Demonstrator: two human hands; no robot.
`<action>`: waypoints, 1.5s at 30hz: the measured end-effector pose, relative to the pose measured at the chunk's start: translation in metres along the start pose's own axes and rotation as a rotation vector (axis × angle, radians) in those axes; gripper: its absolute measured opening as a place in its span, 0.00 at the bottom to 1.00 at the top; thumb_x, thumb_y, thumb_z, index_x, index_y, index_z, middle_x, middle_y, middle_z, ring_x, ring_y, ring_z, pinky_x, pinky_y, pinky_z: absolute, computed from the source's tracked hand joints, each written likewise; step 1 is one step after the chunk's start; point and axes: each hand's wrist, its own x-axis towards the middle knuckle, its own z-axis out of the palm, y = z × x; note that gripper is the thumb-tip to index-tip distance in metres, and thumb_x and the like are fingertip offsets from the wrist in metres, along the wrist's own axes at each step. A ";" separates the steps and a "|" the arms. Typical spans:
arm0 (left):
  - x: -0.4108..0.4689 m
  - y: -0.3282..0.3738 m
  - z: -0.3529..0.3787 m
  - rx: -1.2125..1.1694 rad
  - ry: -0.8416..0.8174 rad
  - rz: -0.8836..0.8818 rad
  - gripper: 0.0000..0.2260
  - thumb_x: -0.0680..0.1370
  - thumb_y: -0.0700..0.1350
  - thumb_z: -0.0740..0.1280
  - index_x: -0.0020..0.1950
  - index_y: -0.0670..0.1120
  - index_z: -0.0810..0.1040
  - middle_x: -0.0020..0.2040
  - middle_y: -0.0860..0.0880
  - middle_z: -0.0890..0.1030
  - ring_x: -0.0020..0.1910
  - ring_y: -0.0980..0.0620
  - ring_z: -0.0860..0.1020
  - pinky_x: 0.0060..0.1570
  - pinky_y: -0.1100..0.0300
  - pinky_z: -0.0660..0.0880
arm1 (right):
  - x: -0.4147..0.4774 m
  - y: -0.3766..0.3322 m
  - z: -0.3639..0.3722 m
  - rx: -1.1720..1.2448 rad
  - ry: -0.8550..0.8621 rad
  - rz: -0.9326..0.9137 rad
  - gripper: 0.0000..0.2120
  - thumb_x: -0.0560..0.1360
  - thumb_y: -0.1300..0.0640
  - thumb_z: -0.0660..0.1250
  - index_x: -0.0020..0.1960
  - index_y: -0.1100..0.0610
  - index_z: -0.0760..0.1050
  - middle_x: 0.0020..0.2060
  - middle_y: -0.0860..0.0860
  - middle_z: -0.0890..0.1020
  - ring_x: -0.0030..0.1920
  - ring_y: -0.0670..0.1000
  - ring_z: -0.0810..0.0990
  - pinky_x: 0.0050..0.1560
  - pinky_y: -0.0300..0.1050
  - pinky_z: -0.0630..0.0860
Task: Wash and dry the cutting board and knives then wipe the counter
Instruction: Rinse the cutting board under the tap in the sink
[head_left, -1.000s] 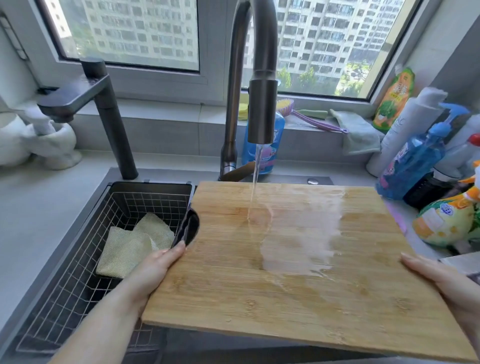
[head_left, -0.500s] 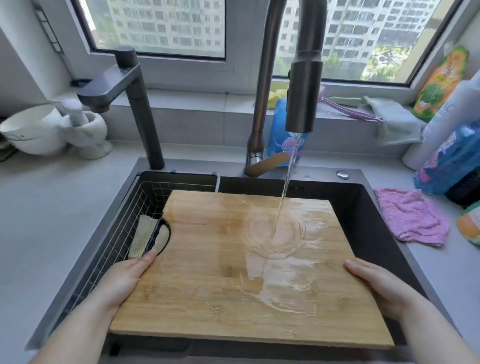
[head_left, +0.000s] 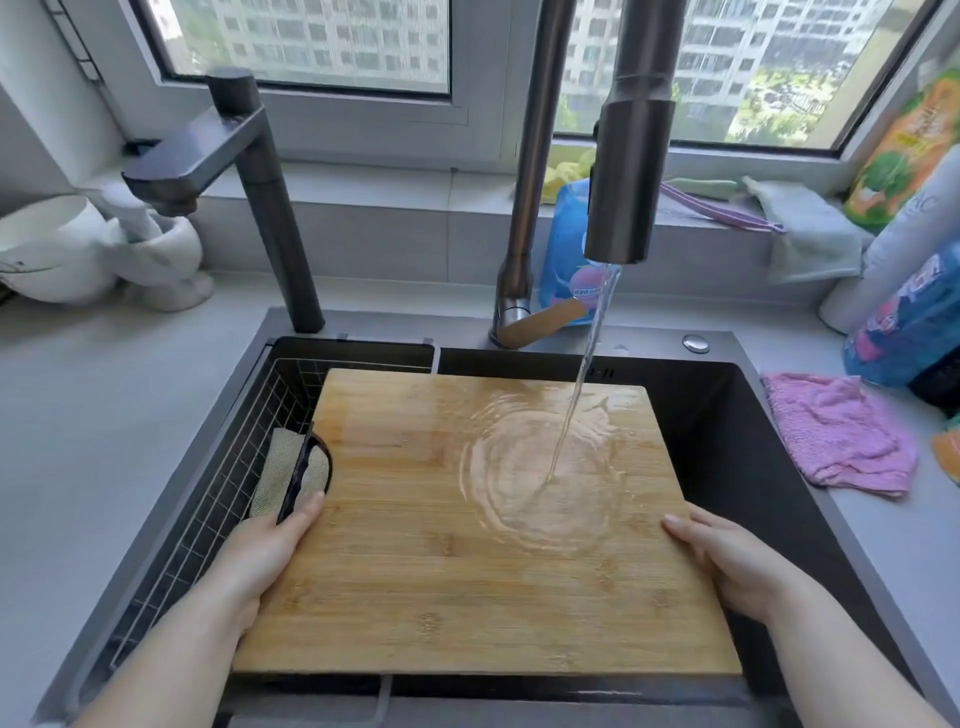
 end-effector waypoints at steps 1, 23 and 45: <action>0.001 0.001 0.002 0.051 0.053 0.032 0.20 0.75 0.55 0.63 0.46 0.37 0.77 0.41 0.41 0.79 0.38 0.44 0.76 0.37 0.54 0.71 | 0.003 -0.001 0.001 -0.009 0.024 0.013 0.09 0.76 0.61 0.62 0.55 0.57 0.75 0.36 0.51 0.86 0.35 0.50 0.85 0.40 0.48 0.75; 0.011 -0.006 0.005 0.250 0.165 0.121 0.34 0.73 0.62 0.60 0.63 0.34 0.72 0.61 0.36 0.75 0.59 0.36 0.73 0.59 0.44 0.69 | 0.038 -0.001 0.059 -1.343 0.521 -0.244 0.29 0.80 0.43 0.46 0.76 0.52 0.42 0.76 0.51 0.43 0.76 0.51 0.42 0.75 0.48 0.41; 0.010 -0.005 0.001 0.060 0.048 0.176 0.28 0.78 0.52 0.59 0.71 0.35 0.63 0.72 0.40 0.64 0.70 0.41 0.64 0.68 0.50 0.59 | 0.087 -0.032 0.090 -1.404 0.261 -0.548 0.26 0.81 0.47 0.48 0.76 0.53 0.45 0.76 0.50 0.46 0.76 0.49 0.42 0.74 0.44 0.39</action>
